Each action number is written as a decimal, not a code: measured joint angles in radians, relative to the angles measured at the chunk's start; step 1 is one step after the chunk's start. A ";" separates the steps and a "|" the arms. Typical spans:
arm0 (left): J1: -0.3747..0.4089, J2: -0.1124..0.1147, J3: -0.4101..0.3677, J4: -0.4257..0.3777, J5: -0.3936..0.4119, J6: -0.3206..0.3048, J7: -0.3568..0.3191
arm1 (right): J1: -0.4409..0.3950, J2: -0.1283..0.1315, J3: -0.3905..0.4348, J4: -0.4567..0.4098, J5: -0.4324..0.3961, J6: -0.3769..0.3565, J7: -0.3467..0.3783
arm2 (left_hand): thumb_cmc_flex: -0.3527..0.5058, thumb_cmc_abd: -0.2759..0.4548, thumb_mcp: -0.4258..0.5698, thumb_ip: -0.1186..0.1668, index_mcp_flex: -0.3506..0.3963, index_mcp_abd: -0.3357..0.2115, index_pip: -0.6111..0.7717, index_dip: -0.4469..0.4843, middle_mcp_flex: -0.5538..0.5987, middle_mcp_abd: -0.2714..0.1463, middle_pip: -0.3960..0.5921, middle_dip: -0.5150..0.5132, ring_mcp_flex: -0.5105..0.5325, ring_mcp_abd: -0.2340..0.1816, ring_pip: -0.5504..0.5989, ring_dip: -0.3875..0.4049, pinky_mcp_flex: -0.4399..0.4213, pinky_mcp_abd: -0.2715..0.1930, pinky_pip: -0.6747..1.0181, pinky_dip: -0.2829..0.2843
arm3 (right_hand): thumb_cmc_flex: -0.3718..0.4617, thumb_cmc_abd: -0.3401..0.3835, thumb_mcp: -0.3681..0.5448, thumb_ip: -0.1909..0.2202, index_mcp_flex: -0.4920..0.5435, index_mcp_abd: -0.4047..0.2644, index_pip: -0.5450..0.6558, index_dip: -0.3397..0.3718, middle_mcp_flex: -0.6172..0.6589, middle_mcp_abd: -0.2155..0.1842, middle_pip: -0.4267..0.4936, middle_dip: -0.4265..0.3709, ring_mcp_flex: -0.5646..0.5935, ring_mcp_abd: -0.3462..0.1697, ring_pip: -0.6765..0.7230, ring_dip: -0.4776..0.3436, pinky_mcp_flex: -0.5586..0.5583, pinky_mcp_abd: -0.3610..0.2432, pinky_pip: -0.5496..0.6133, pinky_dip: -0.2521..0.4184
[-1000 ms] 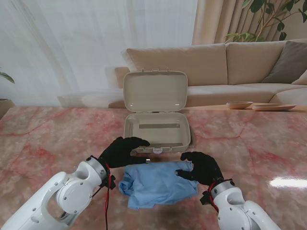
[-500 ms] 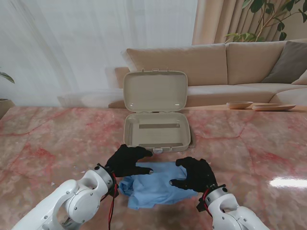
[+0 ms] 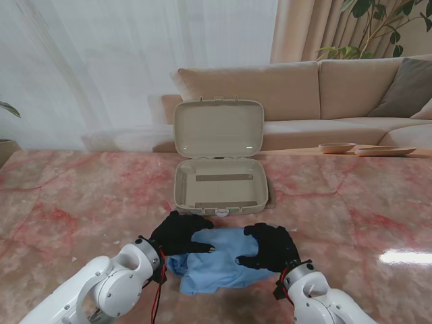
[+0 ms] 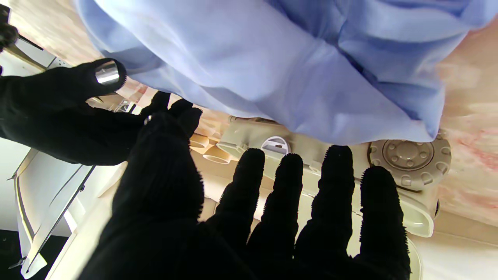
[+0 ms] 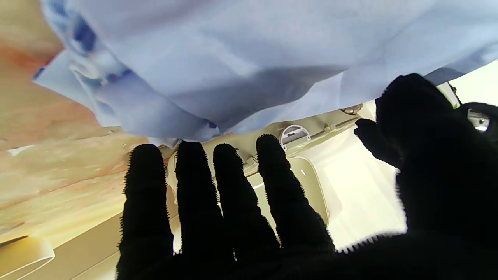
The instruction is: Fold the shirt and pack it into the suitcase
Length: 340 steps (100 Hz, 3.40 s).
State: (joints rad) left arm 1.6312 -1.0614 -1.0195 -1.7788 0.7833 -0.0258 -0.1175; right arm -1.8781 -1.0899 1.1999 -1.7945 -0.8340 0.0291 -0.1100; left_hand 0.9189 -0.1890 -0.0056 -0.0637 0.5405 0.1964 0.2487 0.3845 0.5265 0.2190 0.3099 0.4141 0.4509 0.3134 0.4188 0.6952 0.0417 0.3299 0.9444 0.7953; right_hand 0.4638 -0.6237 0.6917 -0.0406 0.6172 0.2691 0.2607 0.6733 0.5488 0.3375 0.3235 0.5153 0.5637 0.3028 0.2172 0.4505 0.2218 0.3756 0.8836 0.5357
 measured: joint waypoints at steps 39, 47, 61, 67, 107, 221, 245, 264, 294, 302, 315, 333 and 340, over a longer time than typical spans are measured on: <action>-0.021 0.003 0.035 0.036 -0.001 0.012 0.007 | 0.033 0.004 -0.030 0.023 0.011 0.016 0.025 | 0.000 0.000 0.000 0.000 -0.025 0.013 -0.026 0.008 -0.012 0.000 -0.001 0.000 0.000 0.000 0.000 0.000 0.000 0.000 0.000 0.012 | 0.000 0.000 0.000 0.000 -0.013 0.010 -0.011 -0.007 -0.040 0.000 -0.020 -0.013 -0.064 0.002 -0.022 -0.001 -0.038 0.000 -0.033 0.000; -0.030 0.003 0.041 0.044 -0.004 0.016 -0.002 | 0.038 0.004 -0.033 0.026 0.011 0.017 0.030 | 0.000 0.000 0.000 0.000 -0.027 0.020 -0.028 0.007 -0.027 0.000 -0.004 0.000 -0.028 0.000 0.000 0.001 -0.001 0.000 0.000 0.012 | 0.000 0.000 0.000 0.000 -0.013 0.010 -0.012 -0.008 -0.051 0.000 -0.026 -0.013 -0.085 0.002 -0.025 -0.001 -0.052 0.000 -0.039 0.000; -0.040 0.005 0.045 0.049 -0.003 0.022 -0.028 | 0.039 0.005 -0.031 0.025 0.012 0.018 0.044 | 0.000 0.000 0.000 0.000 -0.068 0.024 -0.062 -0.004 -0.043 0.000 -0.010 0.000 -0.031 0.000 0.000 0.001 -0.004 0.000 -0.001 0.012 | 0.000 0.000 0.000 0.000 -0.024 0.011 -0.013 -0.009 -0.072 0.000 -0.036 -0.013 -0.102 0.002 -0.031 -0.001 -0.064 0.000 -0.063 0.000; -0.043 0.007 0.048 0.050 -0.002 0.024 -0.036 | 0.039 0.005 -0.030 0.022 0.011 0.020 0.053 | -0.001 0.000 0.000 0.000 -0.074 0.024 -0.076 -0.014 -0.063 0.000 -0.018 0.000 -0.041 0.000 -0.011 0.001 -0.013 0.000 -0.007 0.012 | 0.000 0.000 0.000 0.000 -0.038 0.011 -0.015 -0.009 -0.086 0.000 -0.038 -0.013 -0.123 0.001 -0.037 -0.001 -0.068 0.000 -0.067 0.010; -0.067 0.017 0.067 0.068 0.002 0.022 -0.081 | 0.047 0.008 -0.047 0.021 -0.018 0.031 0.026 | -0.001 0.000 0.000 0.000 -0.114 0.024 -0.101 -0.017 -0.074 0.000 -0.036 -0.005 -0.056 0.000 -0.039 -0.001 -0.026 0.000 -0.025 0.012 | 0.000 -0.001 -0.025 0.000 -0.064 0.012 -0.027 -0.019 -0.138 0.000 -0.062 -0.014 -0.175 0.000 -0.048 -0.001 -0.091 -0.003 -0.092 0.037; -0.175 0.016 0.148 0.182 -0.037 0.009 -0.070 | 0.190 0.025 -0.140 0.096 0.017 0.111 0.189 | -0.002 -0.069 -0.010 0.000 -0.138 0.045 -0.116 -0.080 -0.014 -0.047 0.086 0.102 -0.008 -0.035 0.100 0.226 0.034 0.000 0.079 0.122 | 0.088 -0.081 -0.103 -0.001 -0.169 -0.025 -0.086 -0.057 -0.141 0.026 0.010 0.017 -0.067 0.023 0.073 0.065 0.097 0.007 0.105 0.125; -0.196 0.008 0.165 0.219 -0.064 0.009 -0.053 | 0.222 0.038 -0.162 0.102 0.010 0.110 0.232 | -0.002 -0.125 -0.010 -0.001 -0.082 0.037 0.034 0.023 0.052 -0.078 0.252 0.229 0.159 -0.089 0.327 0.390 0.175 -0.009 0.336 0.285 | 0.114 -0.212 0.016 -0.024 -0.107 0.000 -0.046 -0.029 -0.066 0.024 0.188 0.183 0.110 -0.053 0.524 0.311 0.272 -0.078 0.492 0.212; -0.195 0.001 0.168 0.236 -0.082 0.005 -0.029 | 0.238 0.039 -0.186 0.116 0.006 0.121 0.240 | -0.124 -0.268 0.335 -0.025 -0.082 -0.006 0.288 0.142 0.120 -0.118 0.348 0.311 0.271 -0.098 0.400 0.416 0.287 -0.040 0.457 0.308 | 0.061 -0.335 0.235 -0.087 -0.059 -0.002 0.042 0.061 -0.058 0.030 0.291 0.298 0.265 -0.128 0.702 0.370 0.419 -0.146 0.632 0.236; -0.211 -0.009 0.185 0.273 -0.124 -0.014 -0.013 | 0.241 0.036 -0.203 0.130 0.008 0.140 0.227 | -0.070 -0.361 0.411 -0.090 -0.082 -0.079 0.595 0.337 0.264 -0.165 0.423 0.537 0.421 -0.117 0.562 0.472 0.450 -0.073 0.587 0.309 | 0.092 -0.344 0.242 -0.088 -0.001 -0.140 0.415 0.317 0.202 -0.085 0.566 0.412 0.509 -0.289 0.907 0.382 0.698 -0.301 0.825 0.191; -0.214 -0.012 0.186 0.283 -0.141 -0.027 -0.009 | 0.241 0.034 -0.206 0.135 0.009 0.140 0.221 | -0.034 -0.375 0.392 -0.090 -0.082 -0.107 0.663 0.383 0.314 -0.177 0.422 0.566 0.460 -0.121 0.594 0.482 0.488 -0.080 0.609 0.309 | 0.106 -0.344 0.242 -0.088 0.019 -0.164 0.519 0.315 0.262 -0.110 0.583 0.420 0.568 -0.321 0.941 0.382 0.759 -0.321 0.849 0.166; -0.217 -0.016 0.184 0.297 -0.165 -0.051 -0.002 | 0.240 0.029 -0.211 0.145 0.014 0.140 0.189 | 0.027 -0.380 0.378 -0.091 -0.082 -0.143 0.747 0.428 0.345 -0.185 0.432 0.604 0.487 -0.121 0.642 0.499 0.524 -0.088 0.648 0.309 | 0.145 -0.345 0.235 -0.130 0.029 -0.201 0.642 0.276 0.329 -0.143 0.603 0.460 0.632 -0.341 0.968 0.382 0.806 -0.301 0.849 0.105; -0.207 -0.021 0.165 0.300 -0.181 -0.073 0.007 | 0.222 0.019 -0.200 0.147 0.028 0.124 0.145 | 0.050 -0.390 0.410 -0.091 -0.082 -0.151 0.783 0.431 0.366 -0.186 0.450 0.625 0.513 -0.122 0.680 0.509 0.557 -0.096 0.681 0.297 | 0.211 -0.349 0.243 -0.166 0.039 -0.230 0.770 0.207 0.391 -0.176 0.624 0.485 0.653 -0.343 1.047 0.392 0.883 -0.333 0.898 0.123; -0.199 -0.022 0.153 0.292 -0.186 -0.082 0.002 | 0.209 0.015 -0.186 0.140 0.027 0.110 0.138 | 0.050 -0.400 0.432 -0.091 -0.082 -0.151 0.784 0.431 0.366 -0.186 0.459 0.639 0.527 -0.123 0.692 0.512 0.572 -0.099 0.688 0.295 | 0.234 -0.349 0.248 -0.167 0.049 -0.238 0.781 0.199 0.397 -0.180 0.626 0.486 0.653 -0.343 1.065 0.401 0.890 -0.333 0.903 0.123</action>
State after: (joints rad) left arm 1.4318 -1.0833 -0.8667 -1.4864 0.5973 -0.1078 -0.1150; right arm -1.6696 -1.0752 1.0137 -1.6544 -0.8065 0.1389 0.0281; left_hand 0.9690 -0.5891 0.4264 -0.1546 0.4587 0.0453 1.0331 0.8154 0.8930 0.0335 0.7689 1.0528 0.9779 0.1907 1.1109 1.2075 0.6132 0.2313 1.6324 1.0900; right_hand 0.6978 -0.9725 0.9400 -0.2071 0.6657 0.0307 1.0417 0.8718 0.9462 0.1570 0.9490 1.0015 1.2168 -0.0404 1.2820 0.8516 1.1122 0.0426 1.7863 0.6592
